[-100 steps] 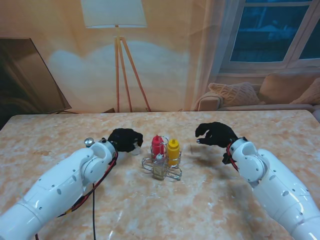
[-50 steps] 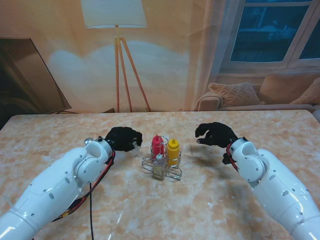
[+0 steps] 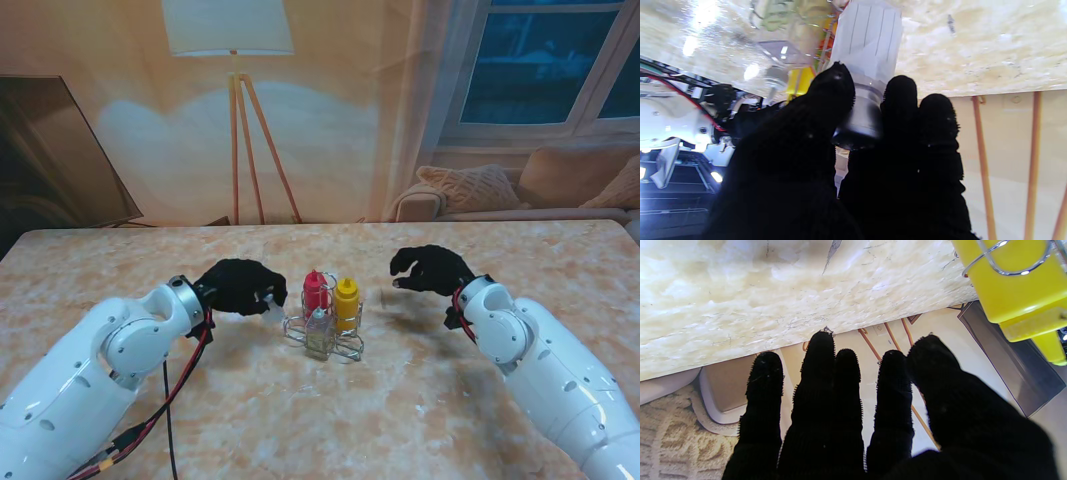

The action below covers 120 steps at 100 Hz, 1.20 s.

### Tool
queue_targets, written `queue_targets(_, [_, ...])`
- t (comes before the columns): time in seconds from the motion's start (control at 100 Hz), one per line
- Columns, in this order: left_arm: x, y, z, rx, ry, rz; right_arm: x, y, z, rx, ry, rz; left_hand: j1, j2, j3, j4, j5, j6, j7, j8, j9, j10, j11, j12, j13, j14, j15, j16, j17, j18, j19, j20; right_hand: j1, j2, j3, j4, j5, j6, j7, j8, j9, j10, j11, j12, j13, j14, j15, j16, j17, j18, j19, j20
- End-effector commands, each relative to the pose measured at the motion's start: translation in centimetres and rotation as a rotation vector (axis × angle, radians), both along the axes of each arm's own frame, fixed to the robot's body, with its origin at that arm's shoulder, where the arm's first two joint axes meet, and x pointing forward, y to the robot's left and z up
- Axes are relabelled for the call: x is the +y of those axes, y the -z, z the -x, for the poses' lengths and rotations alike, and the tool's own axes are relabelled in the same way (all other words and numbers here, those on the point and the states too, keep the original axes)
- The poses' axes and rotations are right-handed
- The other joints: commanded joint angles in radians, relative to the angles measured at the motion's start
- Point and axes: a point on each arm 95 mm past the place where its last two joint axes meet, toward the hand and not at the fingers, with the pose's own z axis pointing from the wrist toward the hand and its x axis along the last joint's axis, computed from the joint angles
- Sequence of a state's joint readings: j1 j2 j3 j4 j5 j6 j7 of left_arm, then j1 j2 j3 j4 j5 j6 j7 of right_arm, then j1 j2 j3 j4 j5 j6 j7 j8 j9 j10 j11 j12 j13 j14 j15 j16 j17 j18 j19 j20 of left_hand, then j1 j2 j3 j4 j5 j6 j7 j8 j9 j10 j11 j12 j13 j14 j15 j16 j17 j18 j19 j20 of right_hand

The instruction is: Place the seasoning bottles into the rack

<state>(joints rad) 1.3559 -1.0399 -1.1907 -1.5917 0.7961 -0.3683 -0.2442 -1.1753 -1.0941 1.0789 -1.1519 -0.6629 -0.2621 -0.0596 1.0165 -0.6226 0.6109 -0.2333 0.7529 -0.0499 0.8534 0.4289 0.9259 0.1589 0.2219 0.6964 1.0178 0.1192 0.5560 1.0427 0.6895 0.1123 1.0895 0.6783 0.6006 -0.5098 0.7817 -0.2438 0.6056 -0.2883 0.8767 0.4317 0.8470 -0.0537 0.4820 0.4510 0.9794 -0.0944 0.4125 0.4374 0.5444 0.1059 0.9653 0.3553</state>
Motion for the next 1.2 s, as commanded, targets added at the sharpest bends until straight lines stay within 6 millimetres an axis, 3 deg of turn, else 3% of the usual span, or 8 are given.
queue_targets(0.0, [-0.2, -0.3, 0.7, 0.002, 0.029, -0.003, 0.5, 0.5, 0.2, 0.019, -0.01, 0.0, 0.105, 0.063, 0.051, 0.03, 0.039, 0.028, 0.088, 0.013, 0.14, -0.039, 0.103, 0.068, 0.028, -0.041, 0.04, -0.001, -0.006, -0.015, 0.004, 0.002, 0.006, -0.007, 0.012, -0.008, -0.005, -0.009, 0.008, -0.007, 0.018, 0.0, 0.004, 0.018, -0.015, 0.002, 0.006, 0.025, -0.011, 0.004, 0.016, 0.014])
queue_targets(0.3, [-1.9, -1.6, 2.5, 0.061, 0.128, 0.071, 0.5, 0.6, 0.3, 0.017, -0.009, 0.0, 0.109, 0.065, 0.041, 0.035, 0.041, 0.029, 0.077, 0.022, 0.139, -0.037, 0.1, 0.078, 0.029, -0.043, 0.042, 0.003, -0.003, -0.022, 0.005, 0.01, 0.006, -0.007, 0.013, -0.008, -0.005, -0.007, 0.008, -0.007, 0.018, -0.001, 0.005, 0.018, -0.016, 0.002, 0.005, 0.025, -0.009, 0.006, 0.017, 0.014])
queue_targets(0.87, [-6.8, -1.8, 4.0, 0.15, 0.222, 0.177, 0.5, 0.7, 0.2, 0.027, -0.014, 0.001, 0.101, 0.038, 0.054, 0.035, 0.064, 0.06, 0.042, 0.021, 0.153, -0.014, 0.102, 0.086, 0.045, -0.027, 0.075, 0.007, 0.01, -0.009, 0.049, 0.041, 0.006, -0.007, 0.013, -0.008, -0.005, -0.006, 0.007, -0.007, 0.017, 0.002, 0.004, 0.018, -0.016, 0.003, 0.005, 0.025, -0.011, 0.006, 0.016, 0.014])
queue_targets(1.19, [-10.1, -0.9, 3.6, 0.173, 0.226, 0.145, 0.3, 0.7, 0.3, 0.016, -0.006, 0.003, 0.08, 0.014, 0.071, 0.027, 0.071, 0.076, 0.039, 0.018, 0.163, -0.002, 0.116, 0.096, 0.061, -0.023, 0.107, 0.004, 0.031, 0.004, 0.083, 0.052, 0.008, -0.007, 0.013, -0.008, -0.005, -0.006, 0.008, -0.007, 0.019, 0.001, 0.004, 0.018, -0.016, 0.002, 0.005, 0.025, -0.011, 0.005, 0.016, 0.013])
